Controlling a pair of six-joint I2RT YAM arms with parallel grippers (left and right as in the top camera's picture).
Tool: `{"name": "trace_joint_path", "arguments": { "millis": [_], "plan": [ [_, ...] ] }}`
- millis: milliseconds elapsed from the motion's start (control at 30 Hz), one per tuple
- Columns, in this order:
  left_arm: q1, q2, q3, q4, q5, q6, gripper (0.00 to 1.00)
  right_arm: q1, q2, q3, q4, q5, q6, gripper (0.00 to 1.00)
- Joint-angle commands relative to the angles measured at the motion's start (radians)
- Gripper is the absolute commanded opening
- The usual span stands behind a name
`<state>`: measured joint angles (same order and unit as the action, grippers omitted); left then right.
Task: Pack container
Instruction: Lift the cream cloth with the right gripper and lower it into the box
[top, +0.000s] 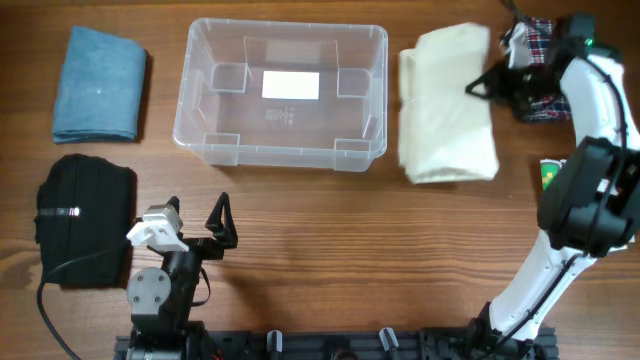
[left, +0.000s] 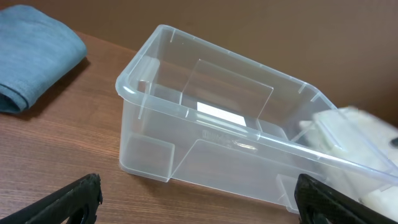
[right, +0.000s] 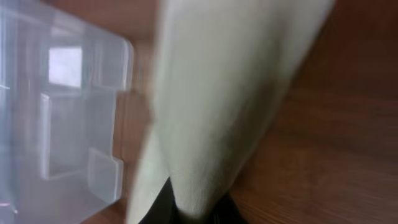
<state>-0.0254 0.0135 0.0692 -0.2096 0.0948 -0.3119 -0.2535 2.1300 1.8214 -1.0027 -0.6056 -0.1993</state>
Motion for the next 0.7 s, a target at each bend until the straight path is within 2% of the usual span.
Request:
{"name": "trace_joint_path", "arguments": {
  "millis": [0,67,167,400,533,667],
  "plan": [
    [-0.005,-0.008,-0.006,0.003,-0.006,0.016,1.00,0.074,-0.133,0.145,-0.023,0.127,-0.109,0.04],
    [-0.005,-0.008,-0.006,0.003,-0.006,0.016,1.00,0.126,-0.181,0.169,-0.003,0.178,-0.182,0.04],
    [-0.005,-0.008,-0.006,0.003,-0.006,0.016,1.00,0.238,-0.273,0.169,0.100,0.381,-0.266,0.04],
    [-0.005,-0.008,-0.006,0.003,-0.006,0.016,1.00,0.507,-0.337,0.169,0.430,0.805,-0.547,0.04],
    [-0.005,-0.008,-0.006,0.003,-0.006,0.016,1.00,0.642,-0.337,0.169,0.557,0.817,-0.668,0.04],
    [-0.005,-0.008,-0.006,0.003,-0.006,0.016,1.00,0.771,-0.337,0.169,0.575,0.800,-0.764,0.04]
  ]
}}
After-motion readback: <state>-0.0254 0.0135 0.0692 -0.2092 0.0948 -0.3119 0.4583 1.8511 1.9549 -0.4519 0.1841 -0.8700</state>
